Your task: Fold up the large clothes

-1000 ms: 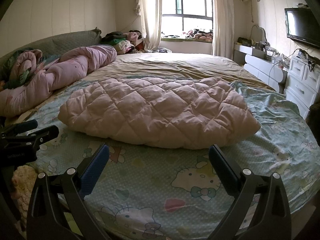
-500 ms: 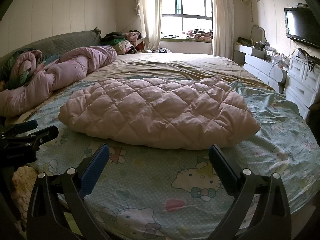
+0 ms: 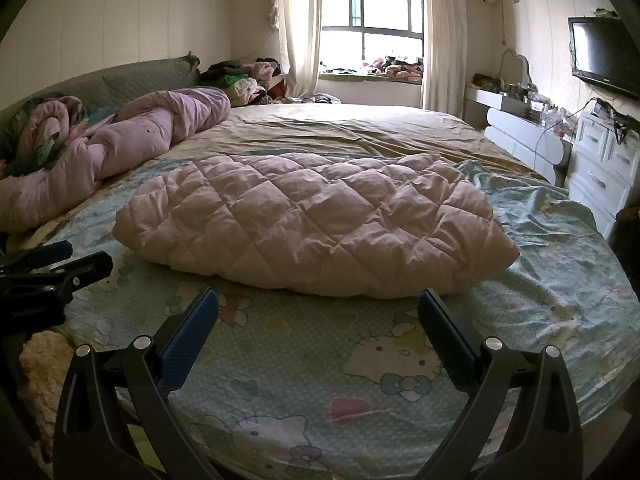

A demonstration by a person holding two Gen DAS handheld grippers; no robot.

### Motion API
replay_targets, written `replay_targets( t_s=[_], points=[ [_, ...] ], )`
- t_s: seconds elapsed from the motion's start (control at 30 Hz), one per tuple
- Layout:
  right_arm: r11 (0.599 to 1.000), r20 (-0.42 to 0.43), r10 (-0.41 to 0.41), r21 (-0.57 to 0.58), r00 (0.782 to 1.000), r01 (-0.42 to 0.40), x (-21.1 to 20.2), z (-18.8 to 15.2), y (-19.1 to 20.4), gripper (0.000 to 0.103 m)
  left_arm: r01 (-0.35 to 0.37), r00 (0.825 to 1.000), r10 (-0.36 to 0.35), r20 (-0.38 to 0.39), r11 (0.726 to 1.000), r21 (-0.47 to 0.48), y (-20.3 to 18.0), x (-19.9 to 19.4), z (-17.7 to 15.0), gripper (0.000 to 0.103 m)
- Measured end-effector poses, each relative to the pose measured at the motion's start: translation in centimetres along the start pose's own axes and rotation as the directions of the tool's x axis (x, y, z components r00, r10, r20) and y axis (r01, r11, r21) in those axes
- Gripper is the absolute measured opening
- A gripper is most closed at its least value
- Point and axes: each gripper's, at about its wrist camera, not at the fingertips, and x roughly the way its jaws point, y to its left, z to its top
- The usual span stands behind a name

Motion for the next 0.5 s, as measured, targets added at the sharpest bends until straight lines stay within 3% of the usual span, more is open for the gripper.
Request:
replay_targets(
  t_s=[0.2, 0.3, 0.37, 0.43, 0.5],
  points=[
    [0.999, -0.012, -0.039, 0.021, 0.999, 0.039, 0.4, -0.3, -1.0, 0.099, -0.032, 0.999, 0.032, -0.012, 0.999, -0.021, 1.1, 0.8, -0.1, 0.094],
    [0.994, -0.022, -0.097, 0.056, 0.995, 0.098, 0.7, -0.9, -3.2, 0.099, -0.076, 0.996, 0.072, -0.046, 0.995, -0.072, 4.2, 2.5, 0.6, 0.094],
    [0.979, -0.045, -0.161, 0.120, 0.986, 0.166, 0.9, -1.7, -6.2, 0.099, -0.148, 0.987, 0.140, -0.074, 0.983, -0.106, 8.0, 4.5, 1.6, 0.094],
    [0.928, -0.110, -0.262, 0.243, 0.959, 0.282, 1.0, -3.6, -11.7, 0.099, -0.225, 0.972, 0.211, -0.105, 0.964, -0.145, 12.2, 6.3, 2.6, 0.094],
    [0.845, -0.181, -0.356, 0.355, 0.917, 0.399, 0.6, -5.8, -17.4, 0.099, -0.347, 0.936, 0.327, -0.131, 0.920, -0.181, 18.5, 8.7, 3.9, 0.094]
  ],
)
